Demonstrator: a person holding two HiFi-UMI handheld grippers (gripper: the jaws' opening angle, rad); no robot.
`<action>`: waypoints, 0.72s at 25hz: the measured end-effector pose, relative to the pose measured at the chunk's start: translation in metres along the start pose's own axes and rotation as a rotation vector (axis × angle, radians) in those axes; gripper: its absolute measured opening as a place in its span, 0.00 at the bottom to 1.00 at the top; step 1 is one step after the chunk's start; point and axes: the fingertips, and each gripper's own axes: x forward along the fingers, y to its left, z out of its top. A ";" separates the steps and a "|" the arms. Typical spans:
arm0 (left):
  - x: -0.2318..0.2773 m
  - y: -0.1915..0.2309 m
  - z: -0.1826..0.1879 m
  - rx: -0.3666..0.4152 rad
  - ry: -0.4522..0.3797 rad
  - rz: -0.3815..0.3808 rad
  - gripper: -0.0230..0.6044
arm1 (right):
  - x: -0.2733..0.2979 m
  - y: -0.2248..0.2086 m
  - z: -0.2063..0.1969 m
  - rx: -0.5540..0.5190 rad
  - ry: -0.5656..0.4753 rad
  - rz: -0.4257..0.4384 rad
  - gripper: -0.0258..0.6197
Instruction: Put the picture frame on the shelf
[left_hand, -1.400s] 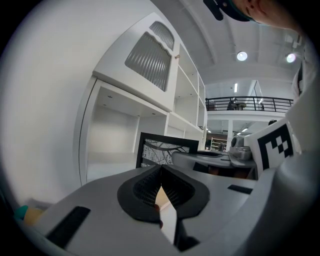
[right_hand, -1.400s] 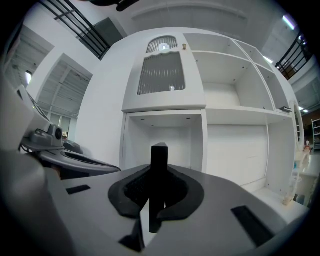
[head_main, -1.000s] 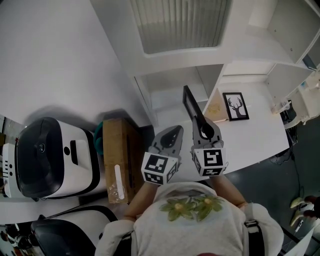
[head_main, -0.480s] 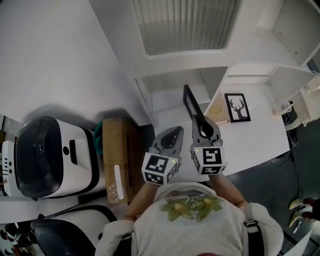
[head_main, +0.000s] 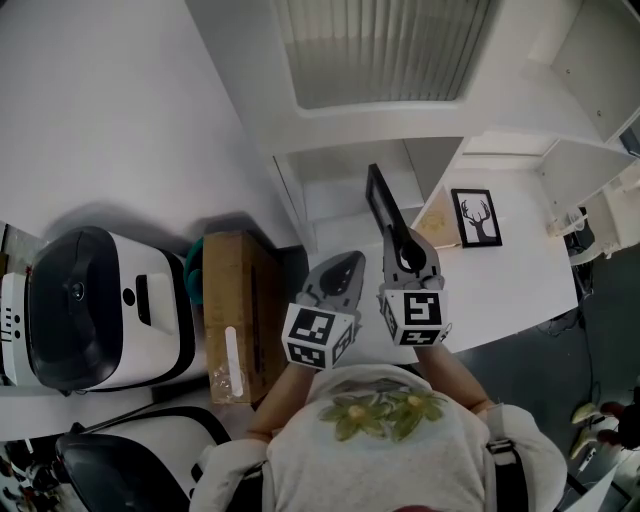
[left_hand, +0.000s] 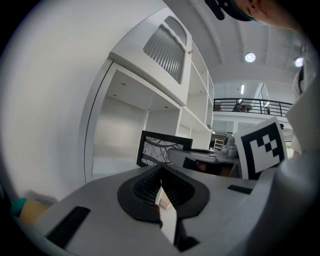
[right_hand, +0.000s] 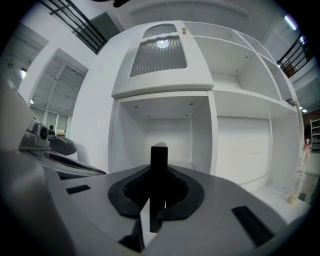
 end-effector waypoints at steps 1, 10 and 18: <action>0.000 0.001 0.000 0.000 0.000 0.002 0.08 | 0.001 0.000 0.000 0.001 -0.001 0.000 0.11; 0.003 0.005 -0.001 -0.004 0.007 0.008 0.08 | 0.008 -0.002 -0.003 0.005 0.006 -0.003 0.11; 0.009 0.007 -0.001 -0.005 0.016 0.005 0.08 | 0.016 -0.003 -0.003 0.005 0.009 0.000 0.11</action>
